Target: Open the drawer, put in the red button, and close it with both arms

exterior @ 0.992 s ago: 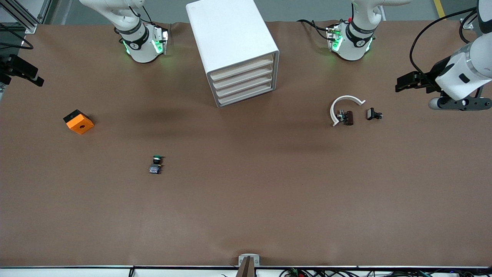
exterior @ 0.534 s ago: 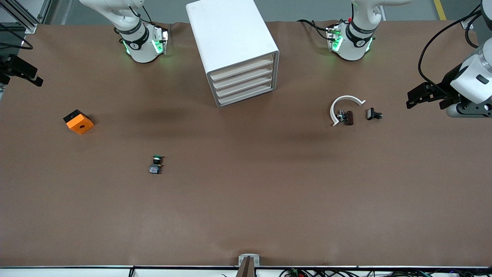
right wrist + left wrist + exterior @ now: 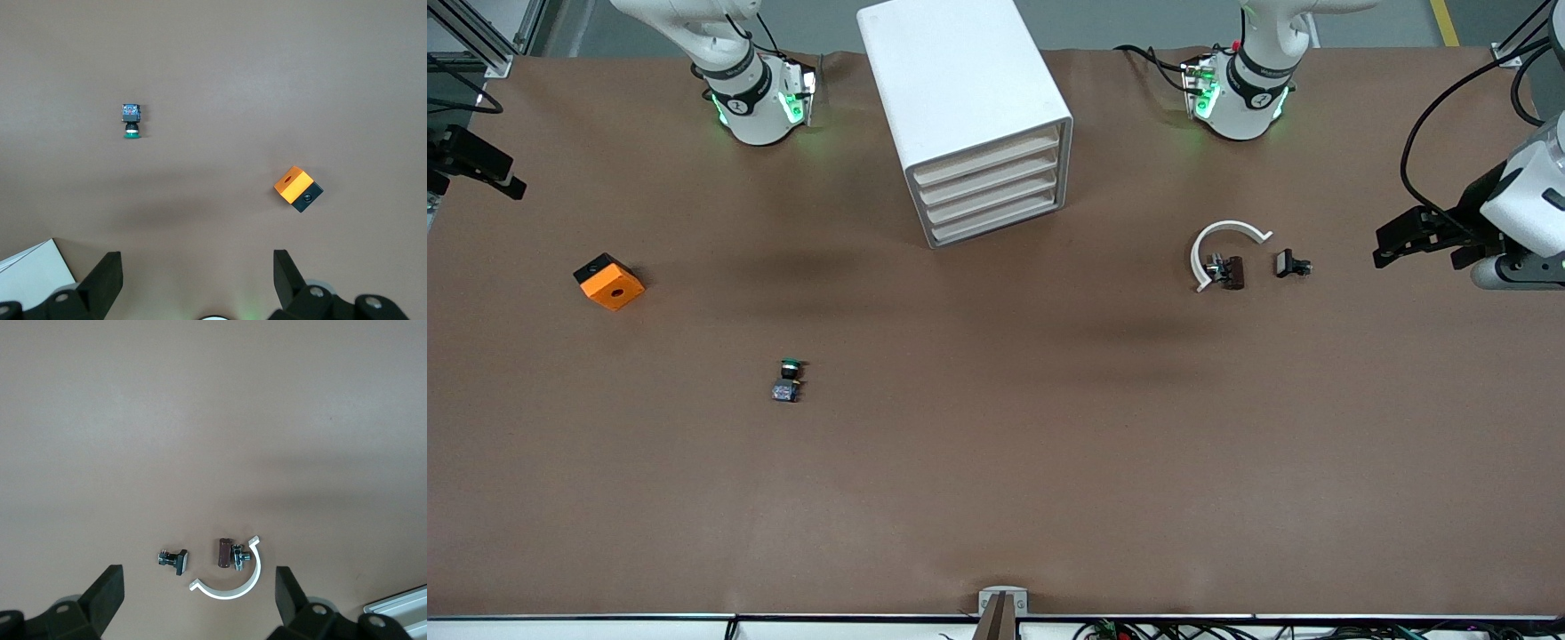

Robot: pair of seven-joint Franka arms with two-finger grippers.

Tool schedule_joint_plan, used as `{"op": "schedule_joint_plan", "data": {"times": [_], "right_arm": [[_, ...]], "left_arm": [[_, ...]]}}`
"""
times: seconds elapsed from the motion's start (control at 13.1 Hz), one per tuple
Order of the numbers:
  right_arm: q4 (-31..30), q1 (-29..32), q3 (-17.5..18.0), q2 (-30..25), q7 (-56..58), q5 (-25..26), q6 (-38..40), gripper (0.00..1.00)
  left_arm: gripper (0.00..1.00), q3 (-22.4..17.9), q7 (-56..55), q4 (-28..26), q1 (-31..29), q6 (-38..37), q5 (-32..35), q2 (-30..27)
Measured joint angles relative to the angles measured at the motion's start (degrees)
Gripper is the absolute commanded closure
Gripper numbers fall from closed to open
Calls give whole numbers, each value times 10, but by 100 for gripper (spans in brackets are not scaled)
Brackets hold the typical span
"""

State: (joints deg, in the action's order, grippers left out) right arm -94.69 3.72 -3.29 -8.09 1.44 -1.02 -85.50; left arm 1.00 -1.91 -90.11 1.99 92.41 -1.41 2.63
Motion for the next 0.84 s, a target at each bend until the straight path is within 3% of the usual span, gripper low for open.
{"op": "schedule_joint_plan", "data": {"times": [0.84], "right_arm": [[0,0,0,0,0,2,-1,0]], "left_arm": [[0,0,0,7,-1,0,0,3]]}}
